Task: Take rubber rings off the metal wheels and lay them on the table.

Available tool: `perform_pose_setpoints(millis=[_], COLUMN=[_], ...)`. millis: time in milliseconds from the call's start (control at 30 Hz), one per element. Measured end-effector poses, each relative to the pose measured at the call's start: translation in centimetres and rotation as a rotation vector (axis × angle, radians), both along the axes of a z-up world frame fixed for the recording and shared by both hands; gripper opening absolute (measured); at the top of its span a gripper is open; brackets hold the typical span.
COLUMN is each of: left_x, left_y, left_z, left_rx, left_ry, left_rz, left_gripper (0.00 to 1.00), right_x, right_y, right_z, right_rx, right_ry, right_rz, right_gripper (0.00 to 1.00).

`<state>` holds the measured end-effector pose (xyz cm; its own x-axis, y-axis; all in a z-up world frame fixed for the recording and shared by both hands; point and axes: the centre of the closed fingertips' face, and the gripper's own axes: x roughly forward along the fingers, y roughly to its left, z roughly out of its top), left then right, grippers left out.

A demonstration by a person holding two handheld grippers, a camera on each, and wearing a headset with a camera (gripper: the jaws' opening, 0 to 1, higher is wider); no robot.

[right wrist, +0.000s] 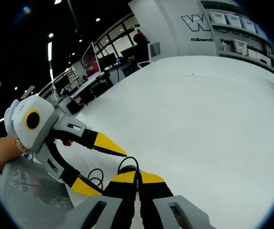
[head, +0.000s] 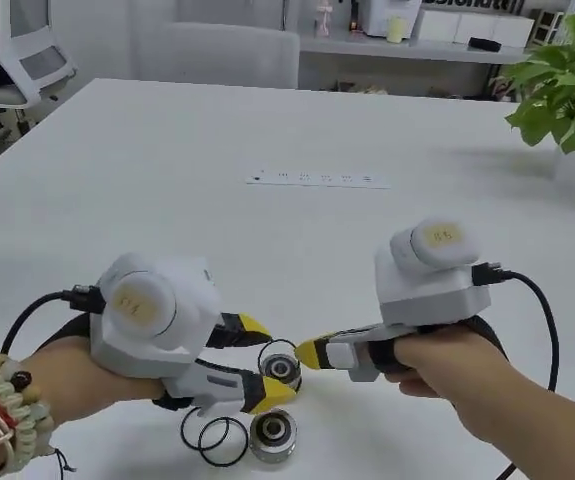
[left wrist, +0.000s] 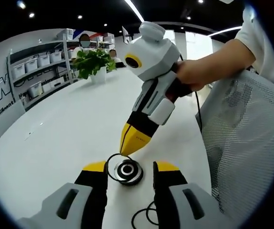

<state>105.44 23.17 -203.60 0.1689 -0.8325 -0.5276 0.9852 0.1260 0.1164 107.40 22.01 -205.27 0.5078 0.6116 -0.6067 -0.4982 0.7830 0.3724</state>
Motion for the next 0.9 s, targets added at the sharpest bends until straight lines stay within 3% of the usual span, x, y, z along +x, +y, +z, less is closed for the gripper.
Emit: perform_pose_setpoints(millis=[233, 333, 433, 500, 633, 767, 900], left_x=[-0.2, -0.8, -1.2, -1.4, -2.1, -2.8, -3.2], left_y=[-0.2, -0.2, -0.3, -0.4, -0.1, 1.2, 3.5], left_z=[2.5, 3.4, 4.8, 5.9, 7.6, 8.4, 9.0], left_rx=[-0.051, -0.046, -0.069, -0.095, -0.099, -0.088, -0.071], left_ry=[0.001, -0.042, -0.033, -0.053, -0.077, -0.059, -0.073], left_rz=[0.006, -0.028, -0.037, -0.047, -0.066, -0.065, -0.018], left_gripper=[0.41, 0.46, 0.51, 0.54, 0.61, 0.67, 0.74], right_x=[0.2, 0.2, 0.2, 0.2, 0.2, 0.1, -0.2], right_y=[0.0, 0.2, 0.6, 0.9, 1.2, 1.6, 2.4], right_z=[0.5, 0.9, 1.4, 1.8, 2.4, 2.7, 3.1], right_rx=[0.005, 0.013, 0.031, 0.053, 0.077, 0.085, 0.108], right_ry=[-0.012, -0.022, -0.029, -0.032, -0.041, -0.047, -0.047], right_rz=[-0.005, -0.002, 0.003, 0.002, 0.004, 0.015, 0.033], right_gripper=[0.0, 0.0, 0.0, 0.0, 0.0, 0.0, 0.0])
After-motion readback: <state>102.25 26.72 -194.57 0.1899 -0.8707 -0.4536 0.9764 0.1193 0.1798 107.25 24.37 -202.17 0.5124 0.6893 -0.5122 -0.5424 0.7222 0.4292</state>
